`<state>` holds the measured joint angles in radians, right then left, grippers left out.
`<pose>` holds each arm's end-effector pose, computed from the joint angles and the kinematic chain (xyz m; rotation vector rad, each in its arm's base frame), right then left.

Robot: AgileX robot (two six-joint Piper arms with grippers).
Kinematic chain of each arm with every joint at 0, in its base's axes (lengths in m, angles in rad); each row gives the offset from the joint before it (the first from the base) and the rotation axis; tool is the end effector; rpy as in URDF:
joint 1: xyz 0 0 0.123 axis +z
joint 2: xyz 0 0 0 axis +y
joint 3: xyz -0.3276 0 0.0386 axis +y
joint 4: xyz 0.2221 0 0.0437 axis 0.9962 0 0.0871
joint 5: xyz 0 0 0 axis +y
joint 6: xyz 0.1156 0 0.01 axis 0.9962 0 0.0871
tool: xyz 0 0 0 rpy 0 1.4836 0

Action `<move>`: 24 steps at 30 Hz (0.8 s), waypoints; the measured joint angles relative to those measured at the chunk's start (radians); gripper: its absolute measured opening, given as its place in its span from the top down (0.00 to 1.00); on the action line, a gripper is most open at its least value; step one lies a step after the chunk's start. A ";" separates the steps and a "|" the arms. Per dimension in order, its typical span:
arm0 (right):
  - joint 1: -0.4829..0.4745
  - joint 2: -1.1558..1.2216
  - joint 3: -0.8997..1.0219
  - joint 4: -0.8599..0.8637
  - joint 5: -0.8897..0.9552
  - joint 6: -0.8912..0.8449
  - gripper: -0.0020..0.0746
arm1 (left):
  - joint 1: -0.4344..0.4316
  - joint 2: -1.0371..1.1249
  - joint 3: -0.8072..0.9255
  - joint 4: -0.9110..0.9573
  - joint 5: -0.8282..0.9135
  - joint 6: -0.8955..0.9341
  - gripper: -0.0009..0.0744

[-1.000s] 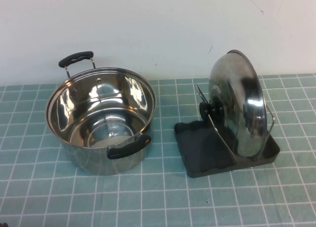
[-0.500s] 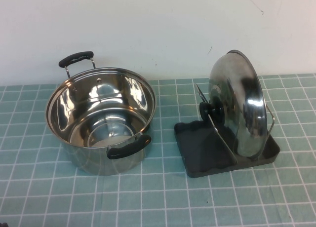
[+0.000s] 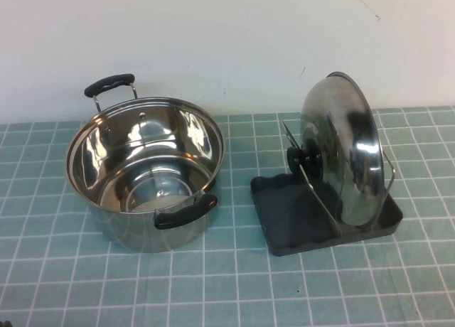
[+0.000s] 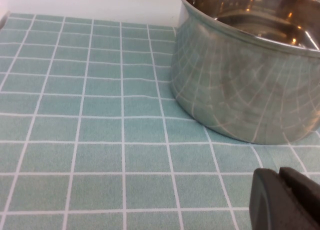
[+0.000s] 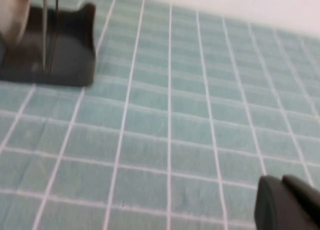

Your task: Put pot lid on rack

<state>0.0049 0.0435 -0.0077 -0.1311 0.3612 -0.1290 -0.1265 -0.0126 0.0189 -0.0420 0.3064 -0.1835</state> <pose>0.0084 -0.0053 0.1764 -0.2093 1.8713 -0.2128 0.0071 -0.0024 0.1738 -0.0784 1.8019 -0.2615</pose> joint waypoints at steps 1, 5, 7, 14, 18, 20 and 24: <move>0.000 -0.012 0.021 -0.002 0.011 0.009 0.98 | 0.000 0.000 0.000 0.000 0.000 0.000 0.99; 0.000 -0.042 0.027 -0.006 0.001 0.011 0.98 | 0.000 -0.001 0.000 0.000 0.002 0.000 0.99; 0.000 -0.049 0.027 -0.006 0.001 0.011 0.98 | 0.000 -0.001 0.000 0.000 0.002 0.000 0.99; 0.000 -0.049 0.027 -0.006 0.001 0.011 0.98 | 0.000 -0.001 0.000 0.000 0.002 0.000 0.99; 0.000 -0.052 0.027 -0.006 0.001 0.011 0.98 | 0.000 -0.001 0.000 0.000 0.002 0.000 0.99; 0.000 -0.054 0.027 -0.006 0.001 0.011 0.98 | 0.000 -0.001 0.000 0.000 0.002 0.000 0.99; 0.000 -0.056 0.027 -0.006 0.001 0.011 0.98 | 0.000 -0.001 0.000 0.000 0.002 0.000 0.99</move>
<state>0.0049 -0.0123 0.0197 -0.1375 0.3619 -0.1182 -0.1265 -0.0133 0.0189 -0.0420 0.3086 -0.1835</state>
